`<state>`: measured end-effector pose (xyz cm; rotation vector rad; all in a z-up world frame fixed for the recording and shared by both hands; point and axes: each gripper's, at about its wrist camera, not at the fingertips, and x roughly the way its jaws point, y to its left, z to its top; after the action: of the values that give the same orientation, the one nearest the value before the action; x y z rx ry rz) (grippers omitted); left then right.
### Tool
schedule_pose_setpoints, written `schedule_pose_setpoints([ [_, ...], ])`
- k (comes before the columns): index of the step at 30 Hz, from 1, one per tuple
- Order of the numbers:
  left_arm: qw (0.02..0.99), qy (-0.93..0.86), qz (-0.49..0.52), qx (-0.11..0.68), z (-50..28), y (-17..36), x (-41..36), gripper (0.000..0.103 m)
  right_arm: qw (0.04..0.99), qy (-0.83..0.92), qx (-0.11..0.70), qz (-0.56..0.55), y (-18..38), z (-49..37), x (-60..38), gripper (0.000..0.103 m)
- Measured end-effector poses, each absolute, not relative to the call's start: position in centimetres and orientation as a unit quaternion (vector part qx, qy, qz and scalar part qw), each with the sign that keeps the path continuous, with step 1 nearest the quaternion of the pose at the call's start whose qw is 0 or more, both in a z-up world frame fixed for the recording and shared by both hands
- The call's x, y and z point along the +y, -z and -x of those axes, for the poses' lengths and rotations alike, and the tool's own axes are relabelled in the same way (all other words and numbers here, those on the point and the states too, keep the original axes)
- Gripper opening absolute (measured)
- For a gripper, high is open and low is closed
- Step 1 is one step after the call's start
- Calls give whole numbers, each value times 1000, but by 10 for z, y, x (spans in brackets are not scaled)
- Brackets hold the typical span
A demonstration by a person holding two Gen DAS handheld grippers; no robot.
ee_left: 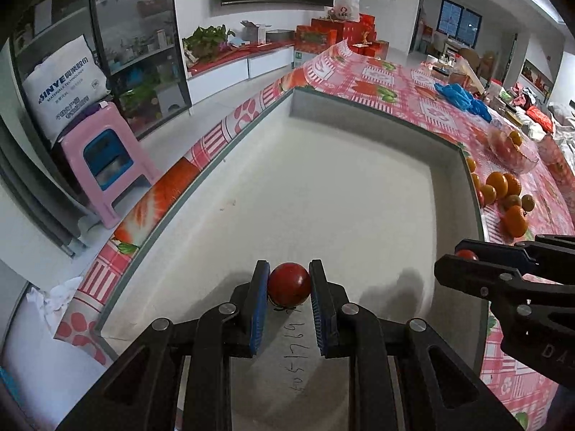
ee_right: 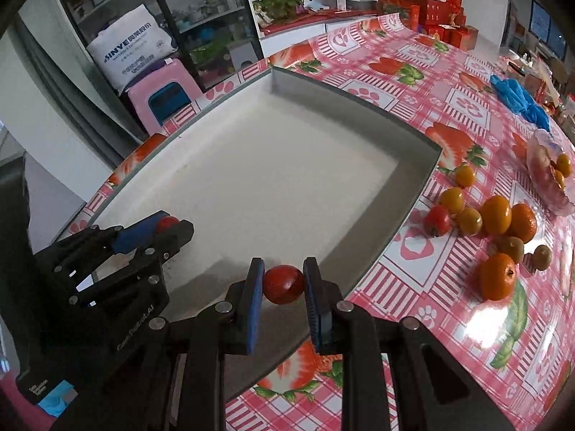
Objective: Organize fruits
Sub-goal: 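Carry both tomatoes over the white tray and open both grippers to drop them, then move both grippers back to the loose fruit on the cloth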
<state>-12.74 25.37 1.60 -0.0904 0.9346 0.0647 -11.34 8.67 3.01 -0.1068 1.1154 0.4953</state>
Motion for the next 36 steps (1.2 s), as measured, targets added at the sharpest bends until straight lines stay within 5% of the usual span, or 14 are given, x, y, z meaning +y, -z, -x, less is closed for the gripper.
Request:
schedule_pose_setpoints([
  [5,892,-32,34,449,129,-15,252,24,815,-231,530,41,-28,111,84,25],
  [9,888,-35,28,457,128,-13,249,24,816,-233,528,36,-30,110,81,50],
  [10,887,-34,28,459,127,-13,248,32,817,-236,525,34,-32,111,81,52],
  [11,887,-35,27,459,128,-13,248,60,818,-235,523,35,-33,112,81,57],
  [13,895,-49,25,444,132,-18,247,95,822,-236,517,35,-38,113,81,67],
  [25,902,-52,9,429,138,-40,238,95,847,-230,479,31,-59,122,55,103],
  [36,905,-29,-13,424,139,-69,202,95,866,-187,463,-32,-75,117,-22,103],
])
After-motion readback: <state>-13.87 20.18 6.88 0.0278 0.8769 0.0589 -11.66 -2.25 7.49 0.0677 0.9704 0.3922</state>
